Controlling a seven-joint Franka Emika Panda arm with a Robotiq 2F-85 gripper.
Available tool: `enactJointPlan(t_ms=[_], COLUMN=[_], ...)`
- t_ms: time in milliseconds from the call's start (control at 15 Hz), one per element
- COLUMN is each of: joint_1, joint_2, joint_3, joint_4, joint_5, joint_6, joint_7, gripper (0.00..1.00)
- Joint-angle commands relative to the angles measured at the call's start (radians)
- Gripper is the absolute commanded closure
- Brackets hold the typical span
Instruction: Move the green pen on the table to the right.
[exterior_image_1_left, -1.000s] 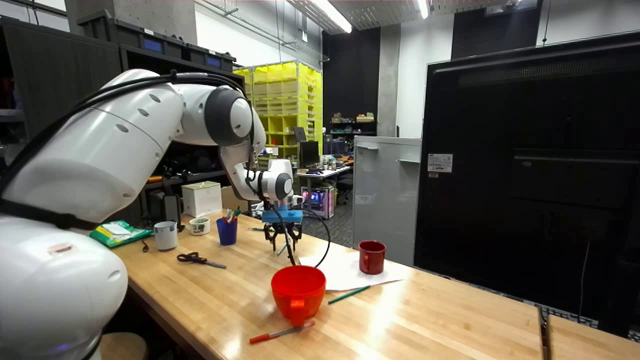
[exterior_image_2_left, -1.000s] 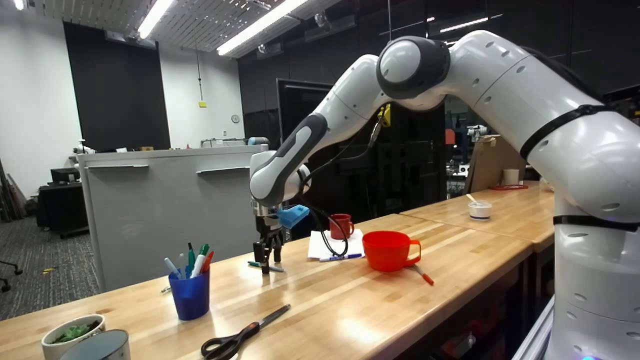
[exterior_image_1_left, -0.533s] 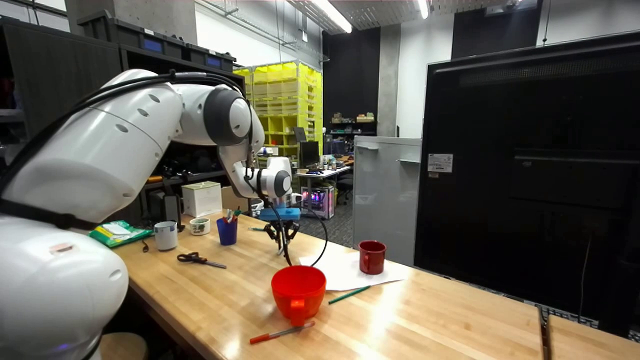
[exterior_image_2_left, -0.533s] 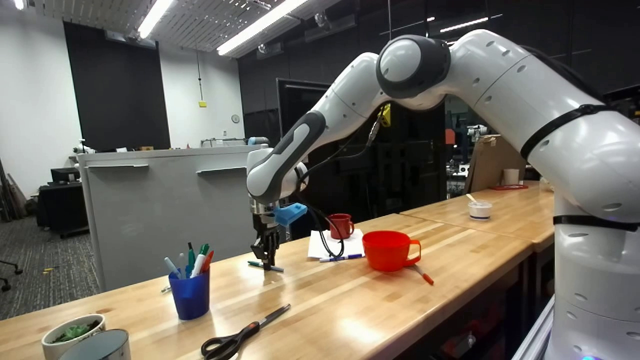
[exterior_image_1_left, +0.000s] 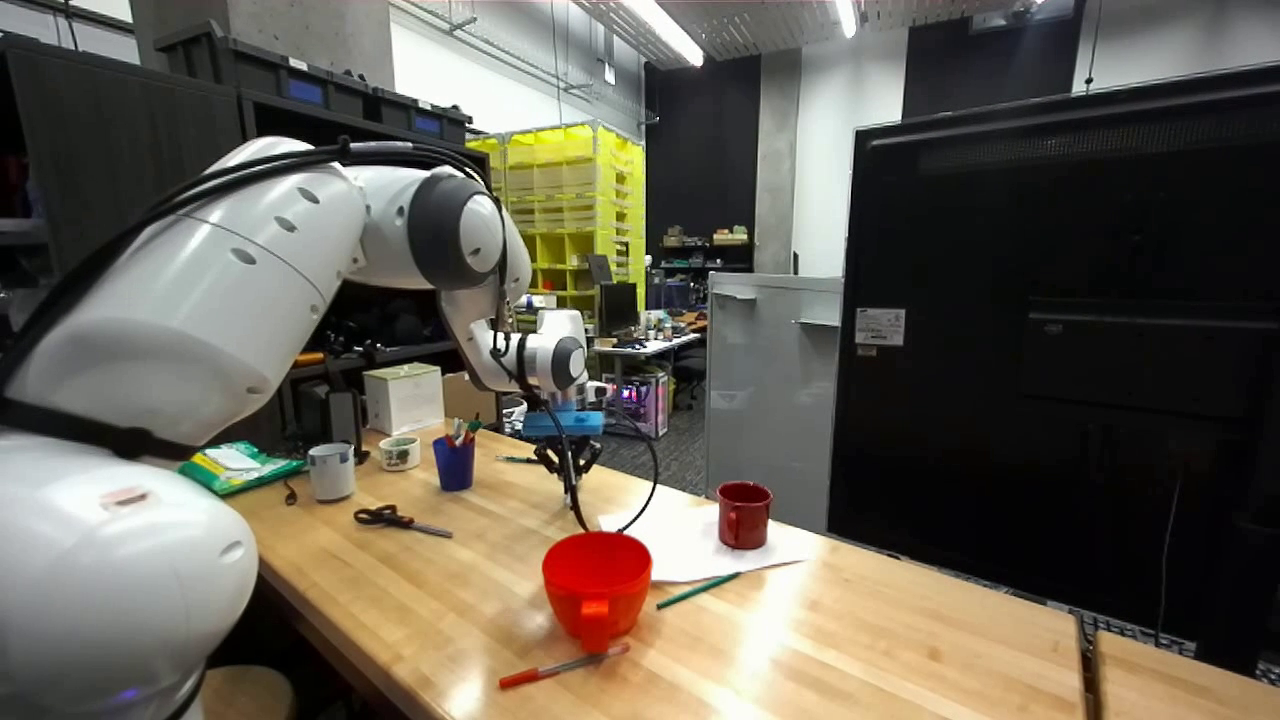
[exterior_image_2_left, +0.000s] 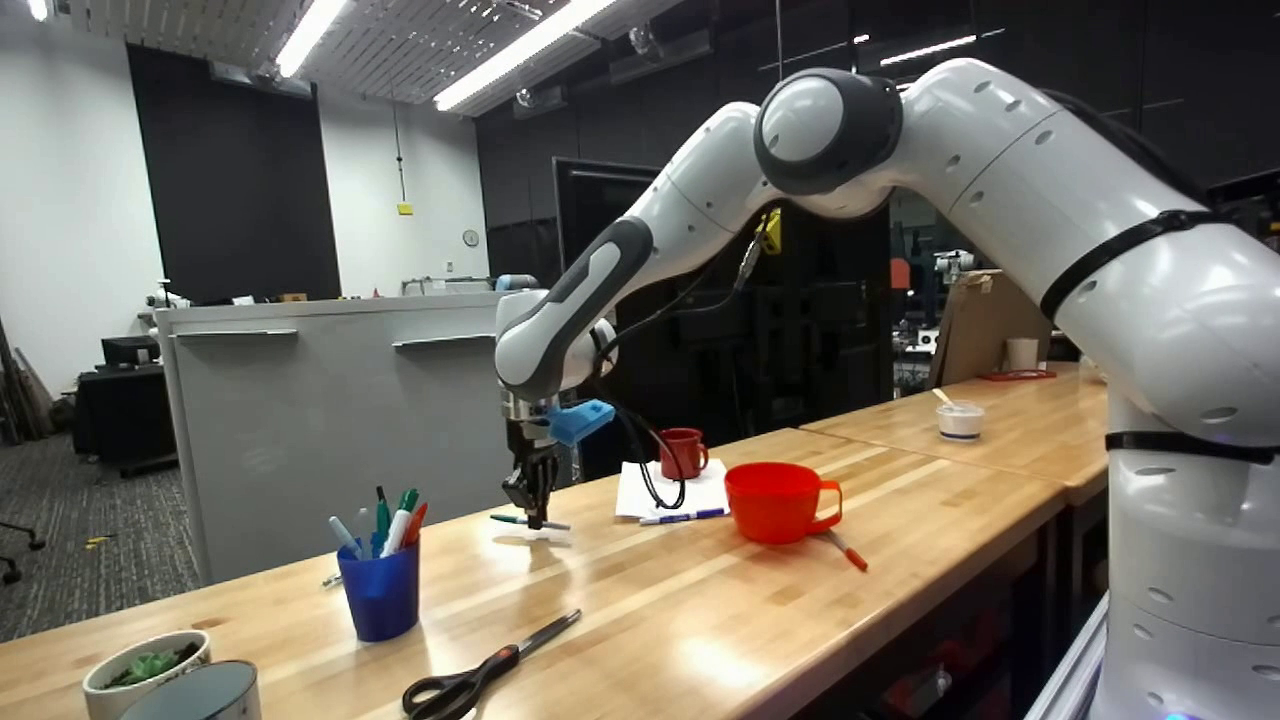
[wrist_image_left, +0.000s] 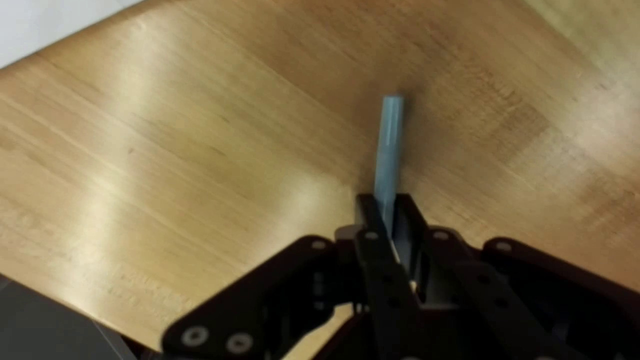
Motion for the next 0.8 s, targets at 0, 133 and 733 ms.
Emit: enactJointPlan(t_ms=[0, 133, 733], joint_1=[-0.014, -0.022, -0.022], joint_2=[-0.124, -0.192, -0.200], joint_3=[0.006, 0.011, 0.014], joint_4=[-0.067, -0.092, -0.045], joint_5=[0.001, 0.006, 0.014], joint_6=[-0.021, -0.042, -0.102], joint_7=[-0.018, -0.032, -0.049], gripper=[0.97, 0.97, 0.89])
